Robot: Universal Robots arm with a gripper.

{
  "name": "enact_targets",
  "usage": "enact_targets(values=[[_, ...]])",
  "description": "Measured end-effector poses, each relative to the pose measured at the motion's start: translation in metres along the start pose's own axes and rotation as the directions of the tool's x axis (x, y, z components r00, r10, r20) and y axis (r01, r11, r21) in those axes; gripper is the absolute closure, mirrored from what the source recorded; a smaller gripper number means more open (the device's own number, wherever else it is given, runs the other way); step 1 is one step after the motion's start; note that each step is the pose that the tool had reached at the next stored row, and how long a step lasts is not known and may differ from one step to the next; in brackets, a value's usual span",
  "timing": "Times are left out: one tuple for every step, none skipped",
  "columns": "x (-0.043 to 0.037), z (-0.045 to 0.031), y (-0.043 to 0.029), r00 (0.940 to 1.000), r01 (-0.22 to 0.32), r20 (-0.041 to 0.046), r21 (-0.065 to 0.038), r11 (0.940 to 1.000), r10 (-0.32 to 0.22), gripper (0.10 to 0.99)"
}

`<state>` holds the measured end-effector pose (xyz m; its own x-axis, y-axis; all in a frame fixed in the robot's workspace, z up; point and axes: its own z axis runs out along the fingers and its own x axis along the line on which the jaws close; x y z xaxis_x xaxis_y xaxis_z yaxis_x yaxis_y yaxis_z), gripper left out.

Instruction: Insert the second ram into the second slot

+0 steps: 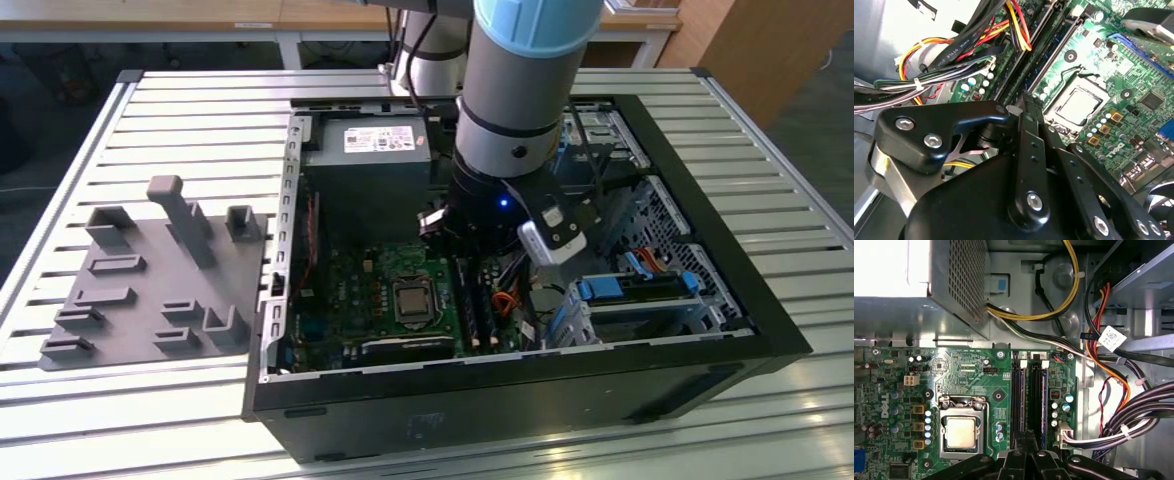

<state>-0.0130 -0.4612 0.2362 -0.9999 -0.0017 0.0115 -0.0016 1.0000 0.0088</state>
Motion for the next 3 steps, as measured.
enact_targets(values=[[0.0, -0.0001, 0.0, 1.0, 0.0, -0.0001, 0.0, 1.0, 0.0, 0.98], [0.0, -0.0002, 0.0, 1.0, 0.0, -0.0001, 0.0, 1.0, 0.0, 0.98], [0.0, -0.0002, 0.0, 1.0, 0.0, -0.0001, 0.0, 1.0, 0.0, 0.98]])
